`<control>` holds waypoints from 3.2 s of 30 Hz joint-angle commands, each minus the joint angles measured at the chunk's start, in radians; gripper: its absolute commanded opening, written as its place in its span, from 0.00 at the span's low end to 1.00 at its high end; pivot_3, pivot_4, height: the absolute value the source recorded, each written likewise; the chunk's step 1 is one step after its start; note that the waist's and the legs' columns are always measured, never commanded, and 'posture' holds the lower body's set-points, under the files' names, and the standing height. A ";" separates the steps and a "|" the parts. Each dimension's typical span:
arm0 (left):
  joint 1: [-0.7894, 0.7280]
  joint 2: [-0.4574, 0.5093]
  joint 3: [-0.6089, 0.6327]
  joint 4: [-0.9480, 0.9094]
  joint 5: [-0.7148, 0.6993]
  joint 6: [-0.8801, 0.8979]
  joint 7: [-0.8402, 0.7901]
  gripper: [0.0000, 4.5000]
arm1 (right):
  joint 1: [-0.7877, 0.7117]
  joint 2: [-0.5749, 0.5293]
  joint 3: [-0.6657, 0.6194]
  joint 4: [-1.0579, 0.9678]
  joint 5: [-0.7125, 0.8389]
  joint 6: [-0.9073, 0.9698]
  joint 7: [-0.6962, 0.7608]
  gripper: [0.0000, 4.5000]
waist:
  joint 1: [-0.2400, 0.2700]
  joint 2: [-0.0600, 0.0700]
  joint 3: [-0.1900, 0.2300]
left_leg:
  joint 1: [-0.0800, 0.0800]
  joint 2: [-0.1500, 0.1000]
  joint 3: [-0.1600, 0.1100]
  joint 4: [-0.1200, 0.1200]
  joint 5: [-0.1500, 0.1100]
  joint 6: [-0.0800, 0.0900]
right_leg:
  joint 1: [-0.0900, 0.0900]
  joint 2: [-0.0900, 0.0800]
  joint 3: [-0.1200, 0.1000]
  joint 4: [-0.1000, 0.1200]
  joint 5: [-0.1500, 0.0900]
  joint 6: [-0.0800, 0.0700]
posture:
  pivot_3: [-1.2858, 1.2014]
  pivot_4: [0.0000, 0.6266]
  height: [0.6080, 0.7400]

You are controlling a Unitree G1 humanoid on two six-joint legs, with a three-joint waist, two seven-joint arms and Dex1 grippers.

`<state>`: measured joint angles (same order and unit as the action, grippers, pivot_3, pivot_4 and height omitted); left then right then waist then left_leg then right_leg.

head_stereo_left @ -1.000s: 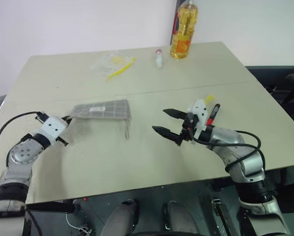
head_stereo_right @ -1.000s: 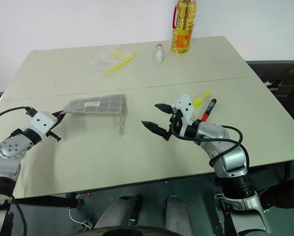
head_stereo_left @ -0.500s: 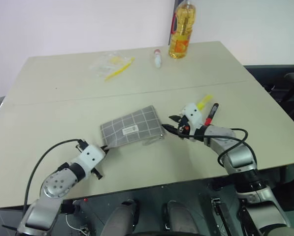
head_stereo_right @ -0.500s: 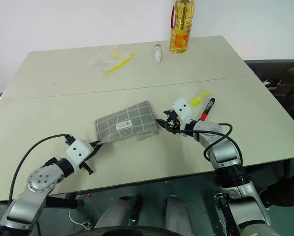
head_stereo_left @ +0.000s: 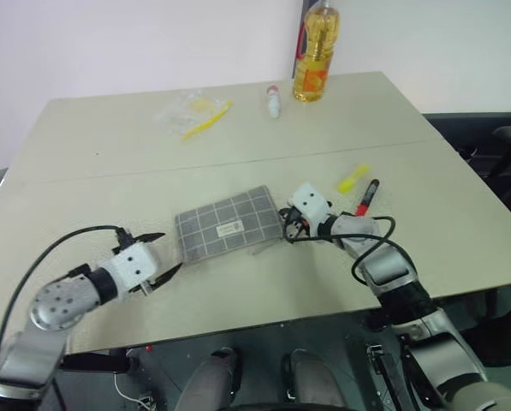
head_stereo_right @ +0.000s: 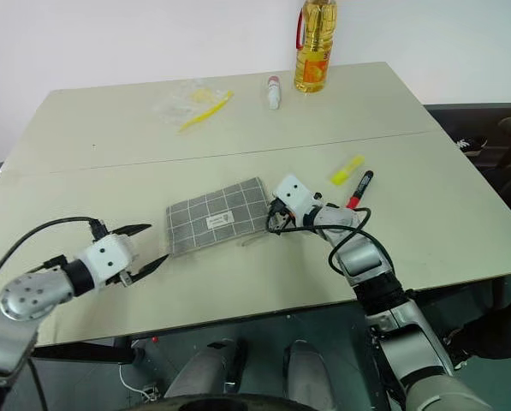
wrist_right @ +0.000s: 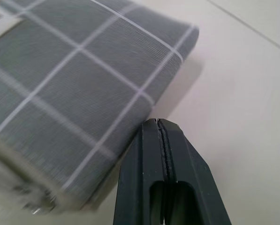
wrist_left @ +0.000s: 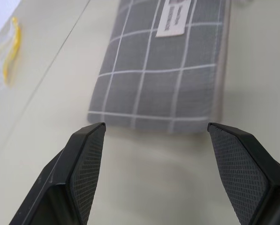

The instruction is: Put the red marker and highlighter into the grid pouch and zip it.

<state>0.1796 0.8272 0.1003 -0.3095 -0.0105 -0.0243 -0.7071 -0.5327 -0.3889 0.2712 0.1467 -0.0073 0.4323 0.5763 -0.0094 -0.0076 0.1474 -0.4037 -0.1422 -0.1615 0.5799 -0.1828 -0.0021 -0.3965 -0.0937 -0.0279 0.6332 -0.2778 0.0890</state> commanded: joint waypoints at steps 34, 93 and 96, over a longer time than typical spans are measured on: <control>-0.439 -0.012 -0.248 0.652 0.126 -0.795 -0.053 0.27 | -0.078 0.095 0.053 0.098 -0.102 -0.079 0.030 0.00 | -0.005 0.000 0.000 | 0.001 0.000 -0.001 -0.001 0.001 -0.001 | 0.000 0.001 0.000 0.002 0.003 0.004 | 0.52 0.24 1.00; -0.316 -0.457 -0.271 -0.042 -0.165 0.305 0.188 0.00 | -0.081 -0.152 0.062 -0.512 0.140 0.156 0.271 0.01 | 0.001 0.000 0.000 | -0.002 0.000 -0.001 0.000 0.001 -0.002 | 0.002 0.001 0.000 0.001 0.002 0.003 | 0.52 0.24 1.00; -0.342 -0.490 -0.314 -0.023 -0.127 0.316 0.211 0.00 | -0.084 -0.165 0.108 -0.563 0.128 0.163 0.305 0.01 | 0.004 0.000 0.000 | -0.002 0.000 -0.001 0.000 0.001 -0.002 | 0.002 0.001 0.000 0.001 0.002 0.003 | 0.52 0.24 1.00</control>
<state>-0.1440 0.3517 -0.1816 -0.3168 -0.1593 0.2917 -0.5089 -0.5897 -0.5455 0.3622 -0.3545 0.1223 0.6020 0.8604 -0.0057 -0.0077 0.1470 -0.4056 -0.1423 -0.1625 0.5803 -0.1813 -0.0037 -0.3940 -0.0932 -0.0277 0.6338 -0.2758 0.0924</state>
